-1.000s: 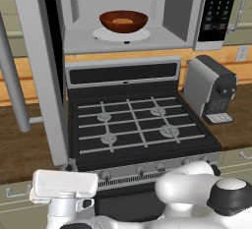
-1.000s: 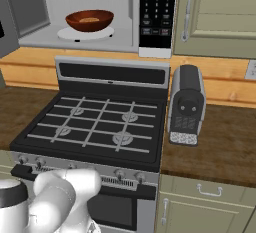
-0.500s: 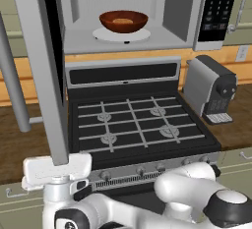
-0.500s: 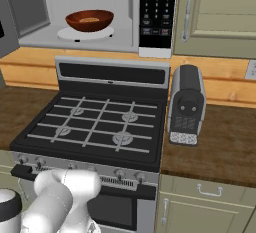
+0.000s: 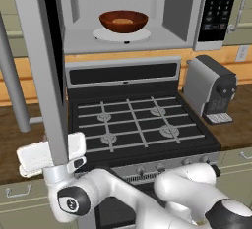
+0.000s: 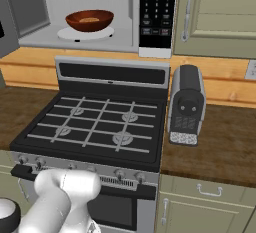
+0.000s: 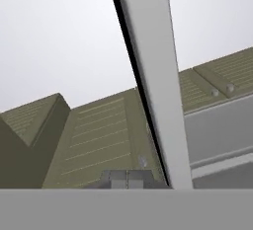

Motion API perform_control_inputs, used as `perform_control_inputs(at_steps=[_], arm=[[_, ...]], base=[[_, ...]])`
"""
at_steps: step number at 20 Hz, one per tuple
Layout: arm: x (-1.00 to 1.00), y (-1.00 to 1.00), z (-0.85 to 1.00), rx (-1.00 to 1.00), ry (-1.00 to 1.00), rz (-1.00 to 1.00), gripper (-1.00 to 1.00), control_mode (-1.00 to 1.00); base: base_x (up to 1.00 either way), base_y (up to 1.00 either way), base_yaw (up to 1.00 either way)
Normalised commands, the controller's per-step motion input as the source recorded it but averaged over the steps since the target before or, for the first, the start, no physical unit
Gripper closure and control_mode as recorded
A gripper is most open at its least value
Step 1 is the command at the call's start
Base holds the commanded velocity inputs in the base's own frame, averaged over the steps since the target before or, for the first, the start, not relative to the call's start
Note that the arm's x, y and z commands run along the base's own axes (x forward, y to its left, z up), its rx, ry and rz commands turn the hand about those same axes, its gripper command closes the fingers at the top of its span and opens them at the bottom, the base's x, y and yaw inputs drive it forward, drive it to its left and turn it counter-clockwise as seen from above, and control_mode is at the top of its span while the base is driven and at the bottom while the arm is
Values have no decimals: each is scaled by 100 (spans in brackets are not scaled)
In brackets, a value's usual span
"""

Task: Open the microwave, place the bowl with waffle inside the microwave, then close the microwave door and turn it on.

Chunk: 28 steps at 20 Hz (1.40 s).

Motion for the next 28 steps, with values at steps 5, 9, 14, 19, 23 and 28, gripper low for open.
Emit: perform_control_inputs(at_steps=[5, 9, 14, 19, 23, 28], arm=[[-19, 0, 96, 0, -11, -13, 100, -100], [-26, 0, 95, 0, -16, -15, 100, -100], [-28, -16, 100, 3, -17, -9, 100, -100], [-10, -94, 100, 19, -1, 0, 100, -100], [0, -100, 100, 22, 22, 1, 100, -100], [0, -100, 100, 18, 35, 5, 100, -100]], base=[[0, 0, 0], [0, 0, 0], [0, 0, 0], [0, 0, 0], [0, 0, 0], [0, 0, 0]])
